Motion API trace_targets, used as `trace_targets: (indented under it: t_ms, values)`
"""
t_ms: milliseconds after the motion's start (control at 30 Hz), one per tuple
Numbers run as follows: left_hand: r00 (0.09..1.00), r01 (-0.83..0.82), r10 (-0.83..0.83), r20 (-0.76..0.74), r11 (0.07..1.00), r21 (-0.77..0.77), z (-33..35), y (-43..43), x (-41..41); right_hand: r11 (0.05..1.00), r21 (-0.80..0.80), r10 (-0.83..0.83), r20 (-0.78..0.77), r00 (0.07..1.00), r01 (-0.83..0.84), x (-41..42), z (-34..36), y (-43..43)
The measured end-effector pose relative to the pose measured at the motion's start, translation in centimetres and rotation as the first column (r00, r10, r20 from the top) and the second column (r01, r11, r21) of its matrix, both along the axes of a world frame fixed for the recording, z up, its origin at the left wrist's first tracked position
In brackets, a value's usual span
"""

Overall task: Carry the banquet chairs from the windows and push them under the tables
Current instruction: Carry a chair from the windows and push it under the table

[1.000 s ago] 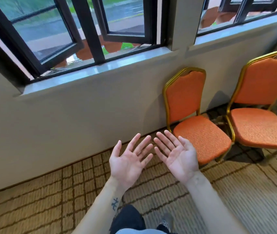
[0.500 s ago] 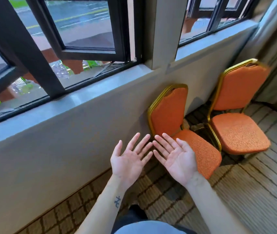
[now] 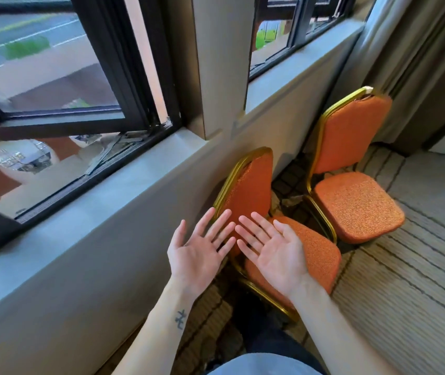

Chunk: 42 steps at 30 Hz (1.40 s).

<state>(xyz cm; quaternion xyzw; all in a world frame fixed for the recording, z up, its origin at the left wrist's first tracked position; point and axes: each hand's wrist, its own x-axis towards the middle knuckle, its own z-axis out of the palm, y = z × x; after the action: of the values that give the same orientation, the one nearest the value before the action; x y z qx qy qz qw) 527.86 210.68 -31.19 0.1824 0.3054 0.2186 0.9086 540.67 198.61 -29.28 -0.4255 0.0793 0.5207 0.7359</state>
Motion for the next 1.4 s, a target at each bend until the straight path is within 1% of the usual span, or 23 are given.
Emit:
trace_targets:
  t_ms: [100,267,500,600,667,800,900,1000,1100,1200,1300,1400]
  values:
    - [1.000,0.002,-0.002,-0.030,1.000,-0.001,-0.6,1.6,3.0,1.000,-0.008,0.011,-0.012,1.000,-0.011,3.5,-1.2,2.2]
    - [0.994,-0.037,0.041,-0.098,0.998,0.045,-2.9,5.6,8.9,0.993,-0.057,0.105,-0.033,0.994,-0.107,9.8,-4.2,7.7]
    - [0.989,-0.060,0.067,-0.134,0.997,0.055,-4.5,9.1,14.5,0.993,-0.053,0.099,-0.071,0.993,-0.103,15.8,-5.9,12.0]
    - [0.987,-0.036,0.046,-0.154,0.997,0.069,-5.0,10.6,16.0,0.994,-0.056,0.087,-0.079,0.993,-0.092,17.5,-6.8,13.1]
    - [0.984,-0.006,0.020,-0.175,0.997,0.082,-5.5,11.5,16.5,0.994,-0.074,0.068,-0.083,0.994,-0.074,18.0,-7.5,13.8]
    - [0.969,0.010,0.020,-0.245,0.993,0.122,-6.8,13.9,18.2,0.993,-0.110,0.043,-0.095,0.995,-0.053,19.1,-8.9,15.5]
    - [0.948,0.036,0.015,-0.319,0.987,0.155,-7.2,15.5,19.8,0.992,-0.127,0.010,-0.114,0.993,-0.025,19.4,-9.8,16.6]
    - [0.930,0.097,-0.011,-0.368,0.972,0.214,-7.5,16.7,21.5,0.991,-0.129,-0.034,-0.127,0.991,0.017,19.8,-10.3,17.3]
    - [0.916,0.113,-0.032,-0.400,0.977,0.180,-8.0,17.2,22.3,0.987,-0.151,-0.070,-0.141,0.987,0.048,19.9,-11.1,17.7]
    - [0.923,0.151,-0.079,-0.377,0.975,0.165,-7.6,17.8,22.8,0.988,-0.148,-0.072,-0.170,0.983,0.047,19.8,-11.5,18.2]
    - [0.924,0.166,-0.112,-0.365,0.979,0.120,-7.5,18.4,23.0,0.985,-0.163,-0.085,-0.144,0.986,0.061,19.5,-11.6,18.3]
    - [0.921,0.219,-0.181,-0.344,0.973,0.076,-7.5,19.2,23.0,0.974,-0.188,-0.150,-0.096,0.984,0.130,18.8,-11.1,18.4]
